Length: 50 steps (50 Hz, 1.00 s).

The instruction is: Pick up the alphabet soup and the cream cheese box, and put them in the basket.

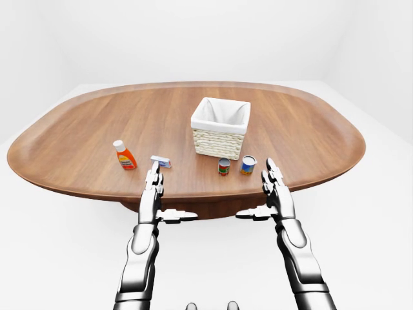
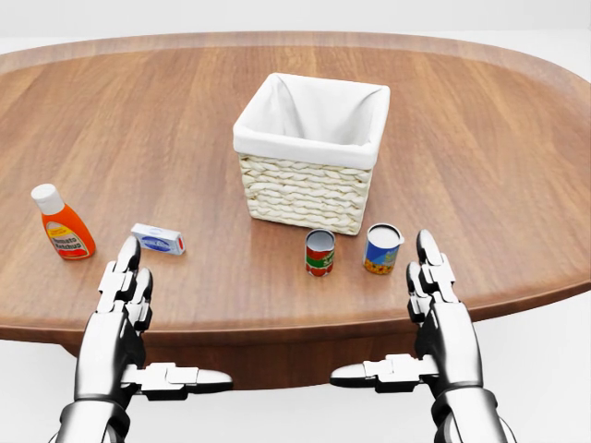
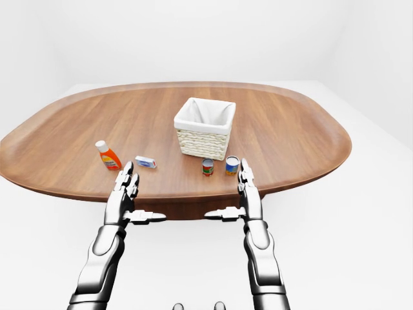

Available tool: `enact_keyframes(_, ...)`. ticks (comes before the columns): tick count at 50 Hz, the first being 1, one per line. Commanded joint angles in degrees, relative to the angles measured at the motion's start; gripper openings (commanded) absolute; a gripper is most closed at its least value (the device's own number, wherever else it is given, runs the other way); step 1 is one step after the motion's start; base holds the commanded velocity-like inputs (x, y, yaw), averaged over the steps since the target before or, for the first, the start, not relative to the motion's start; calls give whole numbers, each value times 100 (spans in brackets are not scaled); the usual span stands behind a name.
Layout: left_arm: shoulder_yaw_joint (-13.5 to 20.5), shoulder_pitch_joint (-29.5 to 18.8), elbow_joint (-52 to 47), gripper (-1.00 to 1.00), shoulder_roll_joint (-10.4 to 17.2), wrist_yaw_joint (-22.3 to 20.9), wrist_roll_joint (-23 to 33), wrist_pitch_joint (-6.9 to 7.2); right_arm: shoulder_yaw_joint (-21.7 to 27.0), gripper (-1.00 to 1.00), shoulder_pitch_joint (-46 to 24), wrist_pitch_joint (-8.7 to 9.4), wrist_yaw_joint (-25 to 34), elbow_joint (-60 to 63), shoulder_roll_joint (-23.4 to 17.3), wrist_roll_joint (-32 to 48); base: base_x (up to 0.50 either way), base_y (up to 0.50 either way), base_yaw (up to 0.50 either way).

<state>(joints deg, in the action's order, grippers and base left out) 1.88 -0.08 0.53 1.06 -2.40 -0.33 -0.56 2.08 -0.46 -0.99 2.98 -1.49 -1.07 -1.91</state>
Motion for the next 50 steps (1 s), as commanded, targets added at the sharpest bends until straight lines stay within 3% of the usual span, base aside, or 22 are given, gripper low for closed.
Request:
enact_keyframes(1,-8,6,-24,100,0,-9,11,31,-1,100,-19,-29,-10,-47,-3,33,0,0,0)
enact_keyframes(13,16,-38,91,100,5,-12,-7,-47,8,100,-16,-34,2,-38,-4,23,0,0,0)
enact_keyframes(27,-8,11,-16,100,-4,2,11,14,-6,100,13,-19,15,4,-4,30,0,0,0)
enact_keyframes(50,-2,-11,39,100,-1,-4,3,-29,25,100,-36,-10,-29,-57,-1,19,24,-2,0)
